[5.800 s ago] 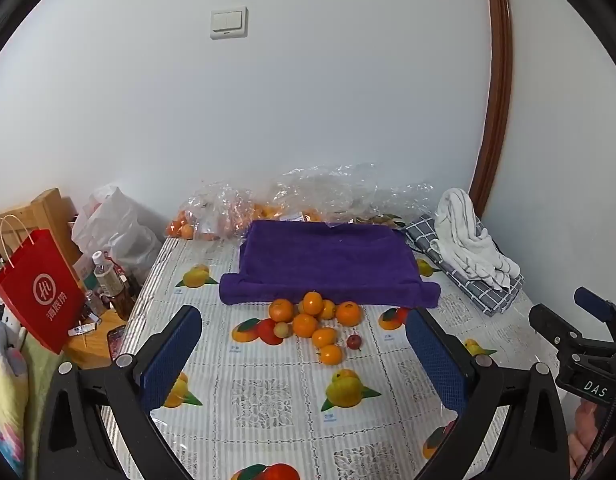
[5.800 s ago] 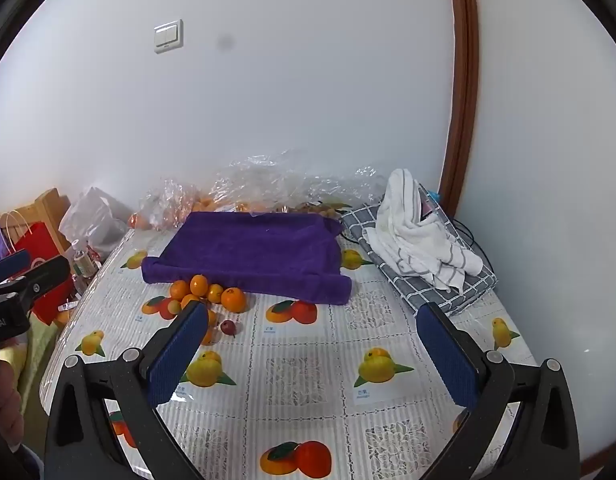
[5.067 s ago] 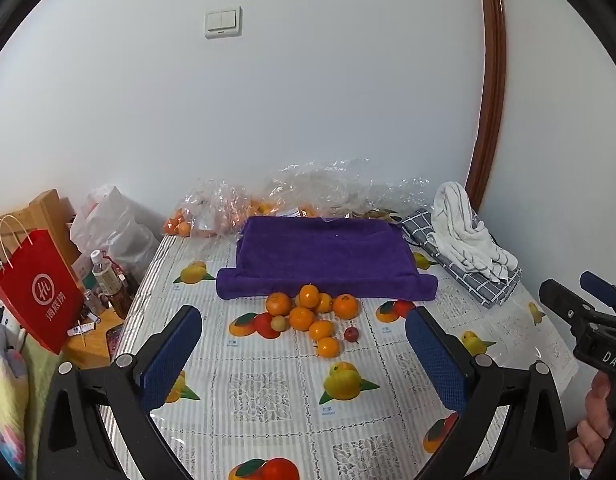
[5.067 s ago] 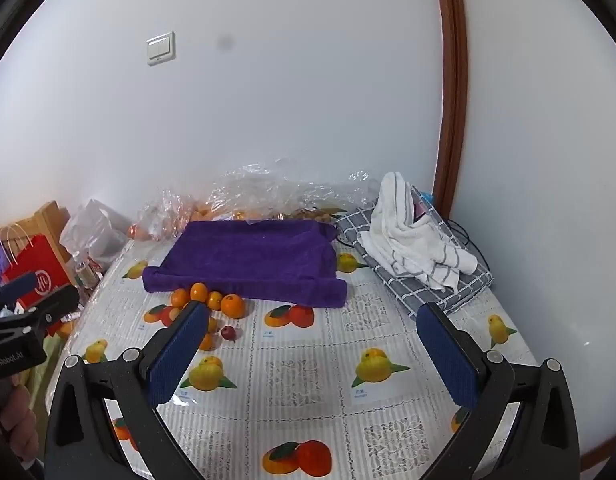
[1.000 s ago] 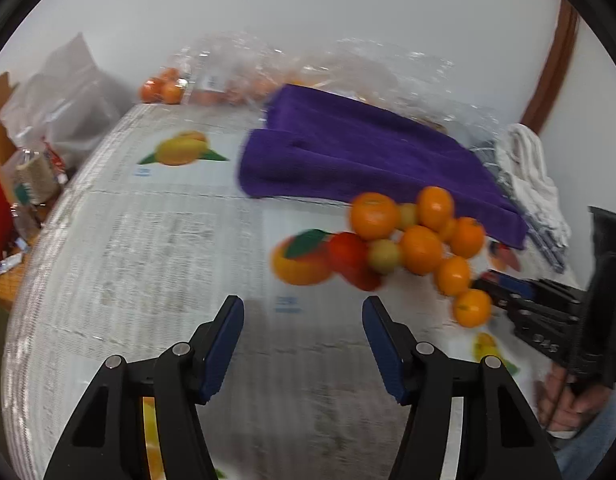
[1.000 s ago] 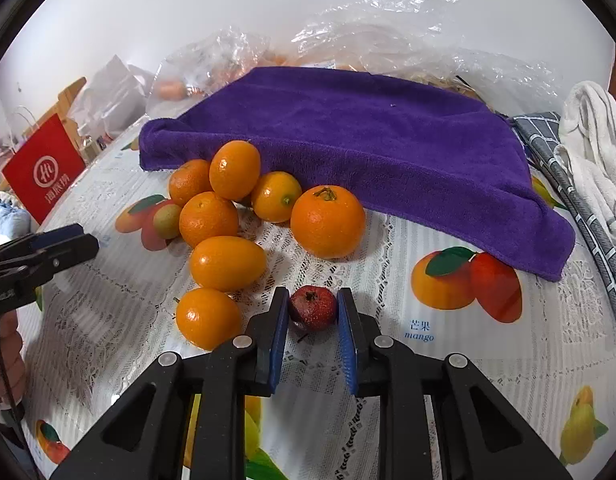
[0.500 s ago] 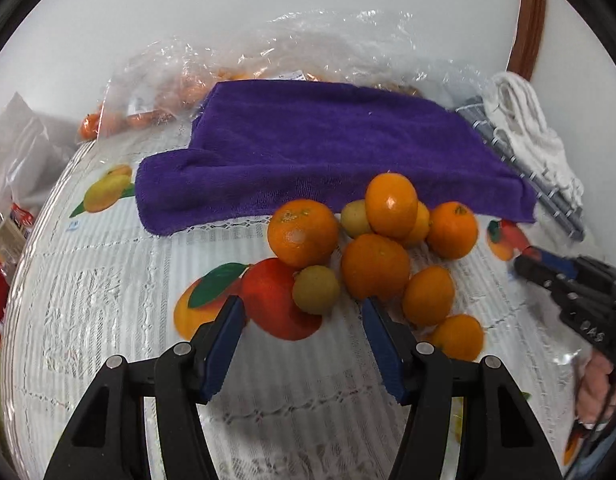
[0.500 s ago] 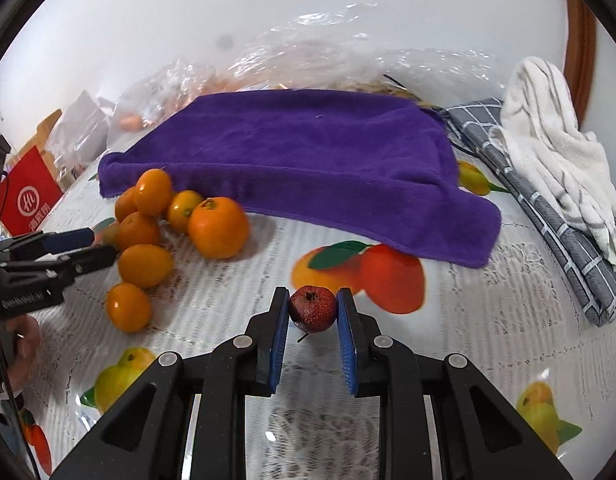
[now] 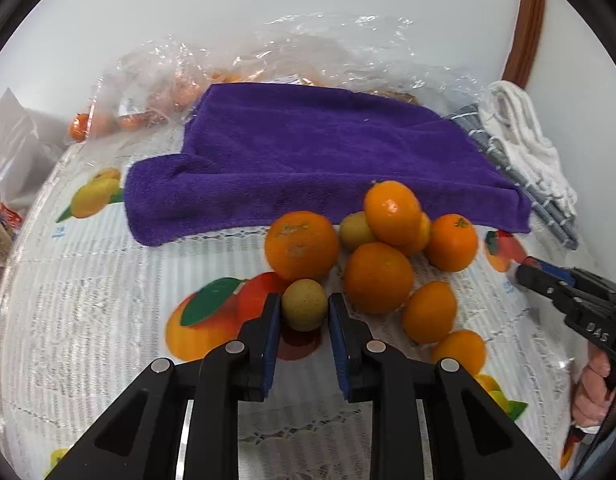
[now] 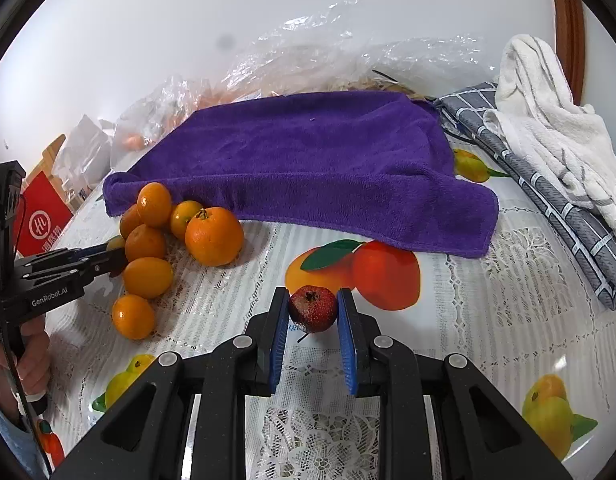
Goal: Organize fruits
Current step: 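Grasp the small red fruit with the right tool while the left tool grasps the small yellow fruit, then place the red fruit on the purple towel with the right tool while the left tool places the yellow fruit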
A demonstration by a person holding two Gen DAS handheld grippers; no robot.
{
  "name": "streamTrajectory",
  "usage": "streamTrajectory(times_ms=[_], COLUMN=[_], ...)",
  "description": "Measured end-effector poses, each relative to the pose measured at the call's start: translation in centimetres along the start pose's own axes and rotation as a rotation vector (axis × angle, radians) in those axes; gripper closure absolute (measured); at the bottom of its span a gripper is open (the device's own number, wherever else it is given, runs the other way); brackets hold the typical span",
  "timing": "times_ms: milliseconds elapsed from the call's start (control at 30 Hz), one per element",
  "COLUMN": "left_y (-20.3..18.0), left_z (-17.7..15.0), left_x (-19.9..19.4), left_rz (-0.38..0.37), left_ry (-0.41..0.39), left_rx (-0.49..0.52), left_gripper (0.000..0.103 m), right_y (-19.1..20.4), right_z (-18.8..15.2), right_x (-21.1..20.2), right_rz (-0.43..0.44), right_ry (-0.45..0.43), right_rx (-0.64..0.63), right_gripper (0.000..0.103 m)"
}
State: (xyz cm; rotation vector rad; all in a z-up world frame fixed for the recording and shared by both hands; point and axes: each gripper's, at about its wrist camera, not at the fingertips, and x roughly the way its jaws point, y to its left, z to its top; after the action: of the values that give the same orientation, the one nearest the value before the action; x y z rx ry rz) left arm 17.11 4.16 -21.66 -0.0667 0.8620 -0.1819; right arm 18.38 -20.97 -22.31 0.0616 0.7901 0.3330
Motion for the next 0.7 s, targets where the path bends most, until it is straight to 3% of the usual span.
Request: streamTrajectory(times_ms=[67,200,300,433,700], left_y=[0.3,0.3,0.5,0.5,0.0], left_z=[-0.1,-0.2,0.0,1.2,7.1], left_x=[-0.3,-1.1,-2.7,-5.2,-7.1], left_rz=[-0.034,-0.014,-0.040,0.017,0.034], left_ry=[-0.011,-0.030,-0.038,-0.067,-0.136], left_rx=[-0.026,-0.032,-0.036,-0.020,-0.067], left_gripper=[0.080,0.080,0.080,0.080,0.080], right_y=[0.0,0.1,0.0,-0.4,0.3], right_z=[0.0,0.0,0.0,0.4,6.4], right_x=[-0.1,0.0,0.1,-0.9,-5.0], right_rz=[0.007,0.007,0.002,0.009,-0.052], right_ry=[-0.004,0.007,0.027,0.036,-0.066], right_rx=[0.000,-0.002,-0.004,0.029,-0.032], right_gripper=[0.079,0.079,0.079,0.079,0.079])
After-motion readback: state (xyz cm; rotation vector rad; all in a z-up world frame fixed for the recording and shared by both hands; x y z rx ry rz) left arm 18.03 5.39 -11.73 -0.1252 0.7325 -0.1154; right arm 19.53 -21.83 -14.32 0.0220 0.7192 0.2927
